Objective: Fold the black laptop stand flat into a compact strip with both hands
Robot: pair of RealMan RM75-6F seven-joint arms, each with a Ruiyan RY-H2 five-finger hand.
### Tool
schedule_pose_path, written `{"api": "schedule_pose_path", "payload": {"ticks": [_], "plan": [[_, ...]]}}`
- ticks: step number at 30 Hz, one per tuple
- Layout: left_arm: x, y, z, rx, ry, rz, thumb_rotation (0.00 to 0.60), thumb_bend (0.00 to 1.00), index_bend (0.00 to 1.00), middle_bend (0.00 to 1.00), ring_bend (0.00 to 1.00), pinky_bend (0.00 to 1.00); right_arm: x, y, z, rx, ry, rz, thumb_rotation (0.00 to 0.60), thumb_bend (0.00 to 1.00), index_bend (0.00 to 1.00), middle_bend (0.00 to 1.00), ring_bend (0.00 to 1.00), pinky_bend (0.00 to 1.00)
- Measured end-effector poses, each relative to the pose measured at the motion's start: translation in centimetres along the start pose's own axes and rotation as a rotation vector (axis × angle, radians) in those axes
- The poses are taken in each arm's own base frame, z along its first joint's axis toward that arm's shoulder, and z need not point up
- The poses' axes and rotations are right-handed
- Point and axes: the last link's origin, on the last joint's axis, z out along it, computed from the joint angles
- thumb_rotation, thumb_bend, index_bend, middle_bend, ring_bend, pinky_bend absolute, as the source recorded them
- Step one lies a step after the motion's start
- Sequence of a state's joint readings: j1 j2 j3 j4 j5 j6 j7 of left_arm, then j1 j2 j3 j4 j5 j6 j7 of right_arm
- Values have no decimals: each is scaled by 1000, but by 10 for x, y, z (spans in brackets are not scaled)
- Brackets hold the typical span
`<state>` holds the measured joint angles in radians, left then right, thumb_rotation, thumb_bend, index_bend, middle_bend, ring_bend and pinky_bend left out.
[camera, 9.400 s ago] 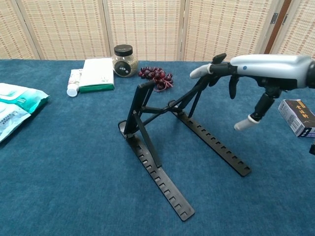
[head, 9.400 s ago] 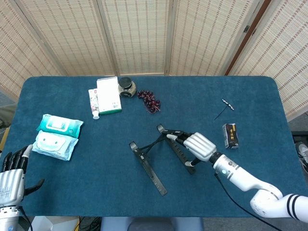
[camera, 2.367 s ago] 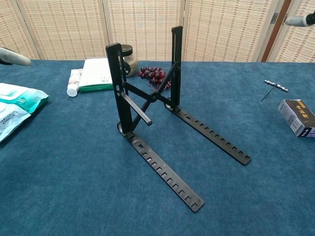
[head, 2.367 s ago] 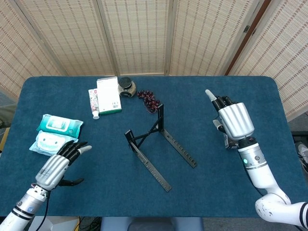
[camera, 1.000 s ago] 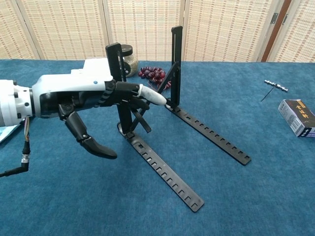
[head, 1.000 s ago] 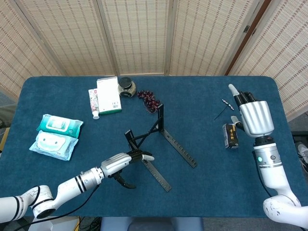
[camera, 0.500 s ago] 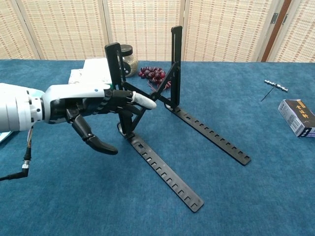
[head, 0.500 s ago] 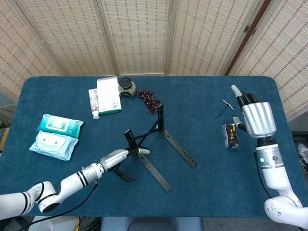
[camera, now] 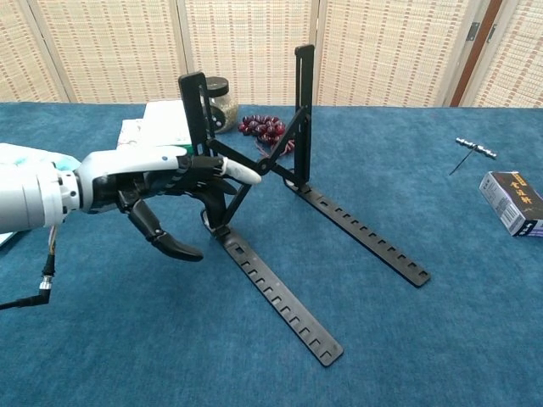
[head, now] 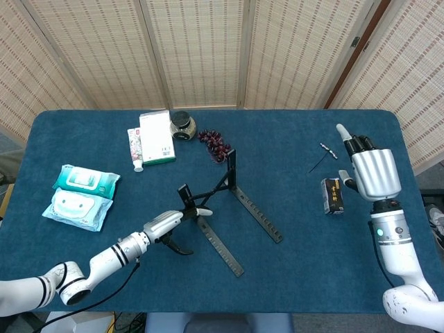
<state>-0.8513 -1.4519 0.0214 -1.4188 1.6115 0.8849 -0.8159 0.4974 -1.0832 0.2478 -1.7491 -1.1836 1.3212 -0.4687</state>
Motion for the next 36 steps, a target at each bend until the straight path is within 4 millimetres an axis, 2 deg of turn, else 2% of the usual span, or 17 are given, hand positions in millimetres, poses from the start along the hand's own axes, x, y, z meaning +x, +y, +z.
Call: {"api": "schedule_pose_path", "payload": {"ticks": [7, 9, 13, 19, 30, 36], "plan": [[12, 4, -25, -4, 31, 18, 600, 147, 119, 94, 98, 0, 2, -9, 0, 41, -32, 105, 600, 180, 0, 295, 286, 675], [16, 5, -34, 1, 44, 26, 600, 147, 119, 95, 99, 0, 3, -14, 1, 65, -57, 159, 600, 152, 0, 295, 280, 647], [28, 2, -59, 32, 88, 61, 600, 147, 119, 95, 99, 0, 2, -26, 4, 117, -117, 262, 600, 3, 0, 275, 214, 504], [43, -9, -96, 125, 160, 98, 600, 147, 119, 96, 99, 0, -2, -46, 13, 187, -235, 431, 600, 0, 0, 211, 138, 382], [62, -26, -139, 270, 302, 161, 600, 147, 119, 96, 99, 0, -14, -92, 51, 294, -296, 620, 600, 0, 0, 190, 123, 346], [67, -29, -146, 303, 335, 193, 600, 147, 119, 96, 99, 0, -22, -126, 74, 356, -320, 642, 600, 0, 0, 189, 119, 330]]}}
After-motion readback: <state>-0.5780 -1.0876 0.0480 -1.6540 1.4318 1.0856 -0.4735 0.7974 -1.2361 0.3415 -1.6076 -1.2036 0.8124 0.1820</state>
